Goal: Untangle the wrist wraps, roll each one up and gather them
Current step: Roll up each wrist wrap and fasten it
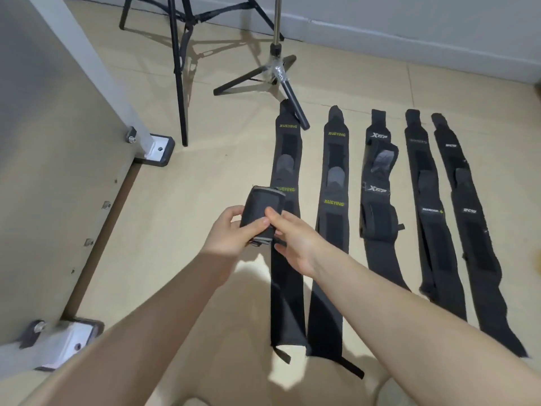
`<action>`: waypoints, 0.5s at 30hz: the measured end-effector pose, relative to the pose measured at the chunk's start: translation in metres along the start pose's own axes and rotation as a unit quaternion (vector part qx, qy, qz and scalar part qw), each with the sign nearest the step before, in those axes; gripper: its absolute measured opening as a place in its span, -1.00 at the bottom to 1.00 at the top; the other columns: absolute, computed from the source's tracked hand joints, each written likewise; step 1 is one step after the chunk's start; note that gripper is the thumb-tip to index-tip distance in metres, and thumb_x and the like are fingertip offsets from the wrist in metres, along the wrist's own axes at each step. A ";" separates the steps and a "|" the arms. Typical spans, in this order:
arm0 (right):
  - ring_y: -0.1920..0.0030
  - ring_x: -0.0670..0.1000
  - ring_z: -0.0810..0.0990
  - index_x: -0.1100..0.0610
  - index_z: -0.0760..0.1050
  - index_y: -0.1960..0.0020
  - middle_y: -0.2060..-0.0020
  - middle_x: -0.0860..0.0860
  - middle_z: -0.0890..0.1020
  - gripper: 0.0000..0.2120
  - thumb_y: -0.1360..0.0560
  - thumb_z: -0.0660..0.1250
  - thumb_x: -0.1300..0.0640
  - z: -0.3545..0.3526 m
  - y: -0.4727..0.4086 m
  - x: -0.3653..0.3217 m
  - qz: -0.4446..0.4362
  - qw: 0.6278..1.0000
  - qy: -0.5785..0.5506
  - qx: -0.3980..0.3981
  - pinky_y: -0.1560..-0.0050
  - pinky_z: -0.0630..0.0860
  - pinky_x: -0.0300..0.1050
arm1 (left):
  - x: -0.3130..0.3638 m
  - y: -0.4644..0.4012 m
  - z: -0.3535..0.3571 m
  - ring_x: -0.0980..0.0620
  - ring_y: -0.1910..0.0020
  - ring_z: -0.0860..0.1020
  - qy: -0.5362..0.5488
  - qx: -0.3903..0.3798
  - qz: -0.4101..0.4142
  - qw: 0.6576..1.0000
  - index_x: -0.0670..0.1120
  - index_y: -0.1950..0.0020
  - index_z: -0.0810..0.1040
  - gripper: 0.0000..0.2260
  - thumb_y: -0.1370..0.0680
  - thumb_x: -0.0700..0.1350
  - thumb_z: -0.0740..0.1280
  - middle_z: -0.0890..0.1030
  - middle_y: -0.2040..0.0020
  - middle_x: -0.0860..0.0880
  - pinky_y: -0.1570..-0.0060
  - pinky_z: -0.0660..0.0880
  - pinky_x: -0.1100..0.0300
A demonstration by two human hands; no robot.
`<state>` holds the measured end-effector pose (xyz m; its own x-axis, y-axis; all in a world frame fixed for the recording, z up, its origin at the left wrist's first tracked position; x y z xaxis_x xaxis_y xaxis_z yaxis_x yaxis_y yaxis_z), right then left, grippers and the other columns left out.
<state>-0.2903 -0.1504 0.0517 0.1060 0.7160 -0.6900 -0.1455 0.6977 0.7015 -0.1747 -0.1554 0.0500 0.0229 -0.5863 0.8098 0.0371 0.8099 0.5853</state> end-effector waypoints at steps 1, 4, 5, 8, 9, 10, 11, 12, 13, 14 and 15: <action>0.15 -0.22 0.48 -0.03 0.41 -0.04 0.15 -0.19 0.49 -0.92 -0.59 0.20 -0.01 0.006 -0.010 0.013 0.011 1.000 0.019 0.002 -0.12 0.33 -0.27 | -0.011 -0.006 -0.011 -0.03 0.21 0.62 0.000 0.020 -0.004 1.000 -0.04 -0.08 0.45 -0.73 -0.45 -0.13 0.45 0.67 0.15 -0.08 0.10 0.53 0.04; -0.08 -0.21 0.45 0.08 0.36 -0.32 -0.06 -0.12 0.45 -0.64 -0.62 0.10 -0.09 0.019 -0.037 0.041 0.004 0.992 0.122 0.020 -0.16 0.36 -0.24 | -0.041 -0.025 -0.038 0.08 0.37 0.58 -0.003 0.073 -0.011 0.997 -0.08 -0.04 0.46 -0.69 -0.40 -0.12 0.50 0.64 0.24 -0.05 0.35 0.49 0.28; -0.13 -0.18 0.45 0.09 0.34 -0.35 -0.11 -0.09 0.46 -0.62 -0.63 0.08 -0.09 0.019 -0.046 0.049 0.009 0.989 0.142 0.033 -0.17 0.37 -0.19 | -0.052 -0.031 -0.048 0.08 0.39 0.57 -0.004 0.096 -0.016 0.995 -0.09 -0.03 0.46 -0.66 -0.36 -0.09 0.51 0.64 0.24 -0.06 0.37 0.49 0.29; -0.28 0.02 0.41 0.15 0.34 -0.34 -0.24 0.03 0.46 -0.61 -0.62 0.10 -0.05 0.006 -0.076 0.068 0.018 0.980 0.180 0.082 -0.19 0.34 -0.12 | -0.076 -0.056 -0.075 0.05 0.33 0.59 -0.047 0.151 -0.023 0.987 -0.06 -0.04 0.45 -0.64 -0.33 -0.03 0.48 0.63 0.18 -0.04 0.25 0.52 0.15; -0.26 0.02 0.42 0.16 0.35 -0.35 -0.24 0.02 0.46 -0.61 -0.61 0.12 -0.03 -0.003 -0.085 0.069 0.009 0.972 0.210 0.107 -0.17 0.33 -0.14 | -0.082 -0.065 -0.082 0.05 0.30 0.59 -0.065 0.160 -0.018 0.985 -0.06 -0.05 0.45 -0.67 -0.36 -0.05 0.47 0.62 0.18 -0.02 0.22 0.53 0.12; -0.20 0.01 0.43 0.17 0.36 -0.35 -0.24 0.01 0.46 -0.61 -0.60 0.14 0.00 -0.015 -0.093 0.070 -0.003 0.962 0.237 0.133 -0.15 0.33 -0.15 | -0.086 -0.074 -0.089 0.06 0.28 0.58 -0.080 0.169 -0.010 0.982 -0.06 -0.06 0.45 -0.69 -0.39 -0.07 0.46 0.60 0.19 0.02 0.21 0.53 0.15; -0.16 0.01 0.43 0.18 0.37 -0.35 -0.22 0.02 0.47 -0.63 -0.60 0.15 0.03 -0.028 -0.098 0.070 -0.015 0.952 0.260 0.161 -0.12 0.34 -0.16 | -0.089 -0.082 -0.096 0.09 0.29 0.56 -0.100 0.179 -0.003 0.979 -0.07 -0.07 0.44 -0.70 -0.41 -0.09 0.44 0.58 0.20 0.05 0.25 0.51 0.25; -0.16 0.01 0.44 0.17 0.37 -0.35 -0.23 0.03 0.47 -0.64 -0.60 0.16 0.06 -0.042 -0.101 0.071 -0.023 0.941 0.279 0.189 -0.13 0.35 -0.15 | -0.092 -0.090 -0.103 0.11 0.28 0.54 -0.126 0.192 0.001 0.973 -0.06 -0.07 0.43 -0.72 -0.43 -0.10 0.43 0.55 0.19 0.07 0.32 0.47 0.34; -0.21 0.04 0.43 0.16 0.36 -0.37 -0.27 0.04 0.45 -0.64 -0.60 0.17 0.08 -0.055 -0.103 0.072 -0.027 0.930 0.298 0.215 -0.19 0.38 -0.12 | -0.095 -0.095 -0.110 0.08 0.23 0.53 -0.159 0.208 -0.001 0.965 -0.07 -0.08 0.41 -0.72 -0.44 -0.09 0.41 0.55 0.15 0.05 0.31 0.45 0.35; -0.27 0.07 0.42 0.14 0.35 -0.39 -0.32 0.05 0.42 -0.63 -0.60 0.18 0.08 -0.068 -0.105 0.074 -0.028 0.919 0.313 0.237 -0.26 0.38 -0.07 | -0.099 -0.100 -0.118 0.01 0.14 0.54 -0.201 0.225 -0.007 0.953 -0.07 -0.10 0.41 -0.71 -0.45 -0.07 0.40 0.56 0.09 0.01 0.22 0.47 0.27; -0.31 0.09 0.41 0.13 0.33 -0.40 -0.36 0.06 0.40 -0.61 -0.60 0.19 0.08 -0.079 -0.105 0.075 -0.025 0.911 0.324 0.254 -0.31 0.37 -0.02 | -0.102 -0.103 -0.124 -0.08 0.03 0.53 -0.257 0.237 -0.021 0.937 -0.09 -0.14 0.40 -0.69 -0.47 -0.05 0.38 0.56 0.01 -0.03 0.09 0.47 0.16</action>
<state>-0.3449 -0.1725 -0.0877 -0.5266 0.6317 -0.5689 0.3348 0.7692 0.5443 -0.0568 -0.1813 -0.0979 -0.4570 -0.6317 0.6262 -0.4235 0.7736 0.4713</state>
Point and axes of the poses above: each hand's wrist, its own y-axis away from the middle knuckle, its own z-axis out of the palm, x = y × z, the point moved 8 cm from there along -y, towards the middle knuckle
